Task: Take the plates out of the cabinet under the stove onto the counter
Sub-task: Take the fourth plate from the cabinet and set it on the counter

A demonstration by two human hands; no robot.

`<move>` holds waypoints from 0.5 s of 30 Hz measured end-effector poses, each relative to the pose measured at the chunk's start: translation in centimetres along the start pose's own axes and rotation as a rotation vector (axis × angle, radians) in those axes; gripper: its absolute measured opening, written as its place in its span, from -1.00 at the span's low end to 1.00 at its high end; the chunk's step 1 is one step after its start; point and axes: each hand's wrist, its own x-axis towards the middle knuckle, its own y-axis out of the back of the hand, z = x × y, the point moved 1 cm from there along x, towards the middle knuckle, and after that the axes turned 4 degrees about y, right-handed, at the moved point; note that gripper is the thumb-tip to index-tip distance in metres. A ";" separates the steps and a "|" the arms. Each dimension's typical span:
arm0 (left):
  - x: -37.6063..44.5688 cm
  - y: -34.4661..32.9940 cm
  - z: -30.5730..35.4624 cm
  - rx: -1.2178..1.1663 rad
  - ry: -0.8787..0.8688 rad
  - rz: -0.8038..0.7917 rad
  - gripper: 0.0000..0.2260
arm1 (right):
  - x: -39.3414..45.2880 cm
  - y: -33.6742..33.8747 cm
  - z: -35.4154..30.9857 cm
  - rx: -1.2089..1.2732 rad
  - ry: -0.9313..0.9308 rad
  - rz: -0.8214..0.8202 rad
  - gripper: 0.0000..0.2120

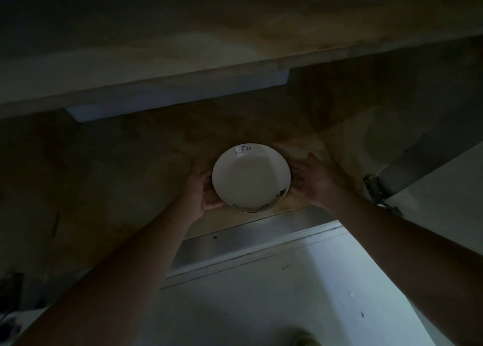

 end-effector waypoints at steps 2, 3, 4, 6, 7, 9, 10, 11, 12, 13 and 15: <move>-0.2 0.5 -0.1 -0.008 0.000 0.011 -0.32 | -0.5 -0.1 0.1 -0.001 -0.006 -0.011 -0.46; -0.4 0.7 -0.1 -0.017 0.000 0.016 -0.33 | -0.7 -0.1 0.2 0.009 -0.010 -0.009 -0.47; -0.5 0.9 -0.2 -0.029 -0.001 0.018 -0.35 | -0.9 0.0 0.3 0.011 -0.013 -0.011 -0.47; -0.8 1.3 -0.3 -0.042 -0.003 0.008 -0.38 | -1.3 0.0 0.4 0.009 -0.013 -0.034 -0.49; -1.0 1.5 -0.3 -0.044 -0.006 -0.003 -0.38 | -1.5 0.1 0.5 0.003 -0.011 -0.043 -0.50; -1.4 1.8 -0.3 -0.048 -0.013 -0.022 -0.41 | -1.8 0.3 0.6 -0.012 -0.009 -0.044 -0.52; -1.7 1.8 -0.3 -0.051 -0.014 -0.030 -0.42 | -2.0 0.3 0.6 -0.029 -0.008 -0.037 -0.53; -1.9 1.8 -0.3 -0.055 -0.013 -0.037 -0.44 | -2.2 0.4 0.6 -0.053 -0.006 -0.031 -0.54; -2.2 1.8 -0.4 -0.060 -0.012 -0.045 -0.46 | -2.3 0.6 0.7 -0.082 0.000 -0.023 -0.56; -2.4 1.8 -0.5 -0.066 -0.009 -0.055 -0.47 | -2.5 0.7 0.8 -0.105 0.009 -0.015 -0.58; -2.8 1.7 -0.8 -0.077 -0.006 -0.074 -0.52 | -2.7 0.9 0.9 -0.145 0.041 -0.009 -0.66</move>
